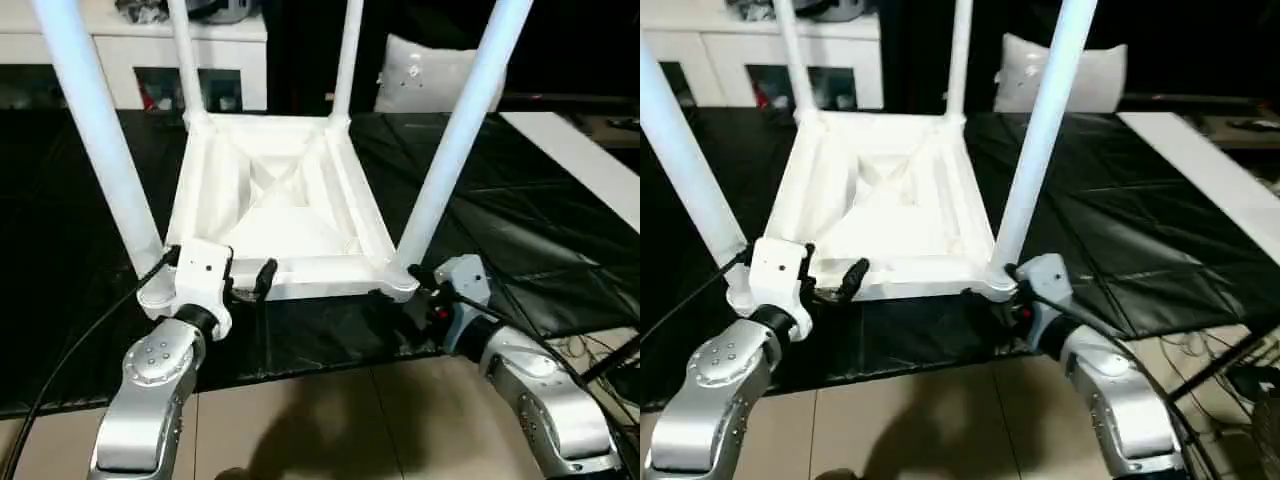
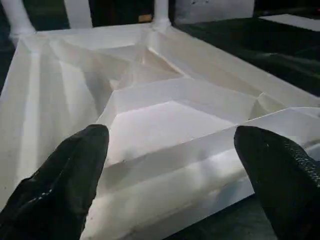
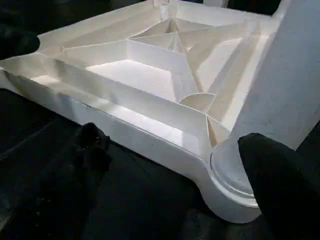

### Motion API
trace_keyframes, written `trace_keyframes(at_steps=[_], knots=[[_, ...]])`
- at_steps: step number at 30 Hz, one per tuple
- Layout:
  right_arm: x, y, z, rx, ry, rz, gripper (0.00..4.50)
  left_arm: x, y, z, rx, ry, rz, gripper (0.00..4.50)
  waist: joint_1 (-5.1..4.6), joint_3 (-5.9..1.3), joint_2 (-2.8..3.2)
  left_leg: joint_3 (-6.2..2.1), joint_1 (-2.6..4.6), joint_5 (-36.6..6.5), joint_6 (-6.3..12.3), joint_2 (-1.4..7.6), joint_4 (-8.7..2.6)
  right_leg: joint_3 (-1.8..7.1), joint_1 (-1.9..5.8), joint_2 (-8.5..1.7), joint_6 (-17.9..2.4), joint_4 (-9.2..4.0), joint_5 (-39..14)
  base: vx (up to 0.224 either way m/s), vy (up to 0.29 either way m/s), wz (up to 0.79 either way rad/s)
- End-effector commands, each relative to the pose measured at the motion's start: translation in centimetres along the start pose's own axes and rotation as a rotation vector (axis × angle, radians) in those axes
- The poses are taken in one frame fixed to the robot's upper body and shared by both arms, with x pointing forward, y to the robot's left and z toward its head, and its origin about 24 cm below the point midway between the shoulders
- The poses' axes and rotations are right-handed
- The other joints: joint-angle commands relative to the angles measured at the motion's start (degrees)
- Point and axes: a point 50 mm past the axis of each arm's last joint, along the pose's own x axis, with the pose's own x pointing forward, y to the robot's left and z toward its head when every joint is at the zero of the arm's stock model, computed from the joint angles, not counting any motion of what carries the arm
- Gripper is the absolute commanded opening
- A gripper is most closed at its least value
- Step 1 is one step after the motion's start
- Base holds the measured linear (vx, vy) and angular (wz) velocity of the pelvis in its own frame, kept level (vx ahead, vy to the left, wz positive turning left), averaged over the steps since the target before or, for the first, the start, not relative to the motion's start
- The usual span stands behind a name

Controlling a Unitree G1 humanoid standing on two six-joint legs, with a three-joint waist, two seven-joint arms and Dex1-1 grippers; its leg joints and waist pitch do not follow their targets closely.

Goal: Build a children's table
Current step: Flip table

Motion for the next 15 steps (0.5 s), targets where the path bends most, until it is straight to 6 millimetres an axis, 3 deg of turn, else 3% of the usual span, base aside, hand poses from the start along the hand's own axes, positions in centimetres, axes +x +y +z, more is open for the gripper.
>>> trace_keyframes(at_steps=[1, 2, 3, 4, 5, 6, 7, 8, 9, 10, 11, 12, 13, 14, 15], knots=[[-0.11, -0.32, 0.53, -0.04, 0.014, -0.006, 4.45, 0.08, -0.52, 0.45, 0.023, -0.018, -0.015, 4.5, 0.28, -1.82, -0.33, -3.03, -1.83, -32.9, -2.0, 0.48, -8.07, -1.37, 2.82, -2.39, -2.8, -3.68, -24.8, -0.068, 0.026, 0.0], [-0.04, -0.16, 0.56, -0.044, 0.021, 0.013, 4.45, 0.11, -0.66, 0.47, 0.028, -0.017, -0.019, 4.5, -0.21, -2.23, 0.39, -4.23, -2.17, -33.2, -1.41, 0.24, -7.82, -2.41, 2.99, -2.09, -2.0, -3.99, -25.1, -0.061, -0.006, 0.28], [-0.04, -0.16, 0.56, -0.044, 0.021, 0.014, 4.45, 0.12, -0.67, 0.47, 0.028, -0.016, -0.019, 4.5, -0.39, -2.28, 0.85, -5.19, -1.93, -33.8, -1.85, 0.35, -7.67, -2.97, 2.9, -2.18, -2.8, -3.74, -24.0, -0.061, -0.006, 0.28], [0.07, 0.09, 0.67, -0.044, 0.016, 0.043, 4.45, 0.17, -0.89, 0.23, 0.022, 0.01, -0.03, 4.5, -0.97, -2.21, 1.65, -7.25, -1.67, -37.3, -3.5, 1.07, -7.97, -3.71, 2.88, -1.29, -4.9, -3.14, -20.1, -0.018, -0.04, 0.52], [0.09, 0.25, 0.73, -0.038, 0.009, 0.057, 4.45, 0.16, -0.94, -0.07, -0.003, 0.034, -0.03, 4.5, -1.67, -1.95, 2.04, -10.02, -1.64, -41.3, -3.38, 1.91, -9.34, -3.8, 3.06, 0.25, -7.0, -1.25, -16.1, -0.025, -0.07, 0.55], [0.09, 0.32, 0.73, -0.039, 0.008, 0.06, 4.45, 0.15, -0.91, -0.11, -0.009, 0.038, -0.026, 4.5, -1.39, -1.55, 2.15, -9.79, -2.02, -42.9, -3.23, 1.13, -9.38, -3.42, 3.02, 0.09, -7.7, -1.0, -15.6, -0.025, -0.07, 0.55], [0.1, 0.47, 0.75, -0.04, 0.007, 0.067, 4.45, 0.14, -0.83, -0.21, -0.023, 0.046, -0.018, 4.5, -0.84, -1.25, 1.27, -8.65, -3.28, -42.2, -4.36, -1.37, -8.54, -2.92, 3.04, -1.99, -8.7, -2.36, -21.7, -0.047, -0.101, 0.58], [0.09, 0.54, 0.75, -0.042, 0.005, 0.069, 4.45, 0.15, -0.8, -0.22, -0.027, 0.047, -0.016, 4.5, 0.16, -1.36, -0.61, -6.54, -3.08, -34.1, -3.13, -3.69, -4.79, -2.32, 2.43, -6.2, -7.5, -6.2, -39.0, -0.061, -0.104, 0.62], [0.07, 0.58, 0.76, -0.043, 0.003, 0.067, 4.45, 0.15, -0.79, -0.19, -0.025, 0.045, -0.016, 4.5, 0.24, -1.13, -1.93, -5.23, -0.71, -26.0, -0.86, -4.0, 0.97, -2.16, 0.51, -10.09, -7.3, -10.28, -48.3, -0.061, -0.104, 0.62], [0.04, 0.62, 0.76, -0.047, 0.002, 0.063, 4.45, 0.17, -0.8, -0.11, -0.016, 0.039, -0.019, 4.5, -0.91, -0.4, -1.95, -5.29, -1.44, -8.6, 1.38, -2.66, 9.67, -1.7, 1.12, -17.02, -5.8, -13.79, -52.8, -0.092, -0.061, 0.51], [0.01, 0.64, 0.76, -0.05, 0.001, 0.059, 4.45, 0.18, -0.84, -0.01, -0.008, 0.03, -0.023, 4.5, -1.32, -0.53, -2.21, -5.65, -4.48, -7.5, 0.45, -1.77, 11.4, -1.77, 3.35, -19.12, -0.4, -11.51, -49.6, -0.004, 0.001, 0.34], [-0.03, 0.65, 0.75, -0.053, 0.001, 0.053, 4.45, 0.2, -0.85, 0.06, 0.003, 0.026, -0.023, 4.5, -0.3, -0.86, -1.6, -6.17, -2.67, -11.4, -0.34, 0.34, 10.03, 0.4, 4.14, -19.78, -3.8, -10.06, -42.6, -0.004, 0.001, 0.34], [-0.06, 0.66, 0.76, -0.058, 0.001, 0.049, 4.45, 0.21, -0.87, 0.09, 0.006, 0.024, -0.023, 4.5, 0.38, -1.2, -1.63, -6.14, -2.38, -13.1, 0.72, 1.51, 7.95, -0.12, 5.5, -18.68, -7.8, -9.2, -37.3, 0.045, 0.069, 0.39], [-0.08, 0.66, 0.78, -0.061, 0.001, 0.047, 4.45, 0.22, -0.88, 0.1, 0.007, 0.024, -0.022, 4.5, 0.02, -2.03, 0.01, -5.66, -1.25, -8.1, 5.21, 1.69, 0.61, -4.61, 7.37, -10.25, -13.4, -5.9, -25.2, -0.007, 0.122, 0.43], [-0.08, 0.66, 0.78, -0.061, 0.001, 0.047, 4.45, 0.22, -0.88, 0.1, 0.007, 0.024, -0.022, 4.5, -0.93, -2.43, 1.61, -5.75, 0.9, -1.2, 8.06, 0.38, -2.03, -7.28, 5.84, -3.71, -12.2, -2.21, -19.4, -0.007, 0.122, 0.43]])
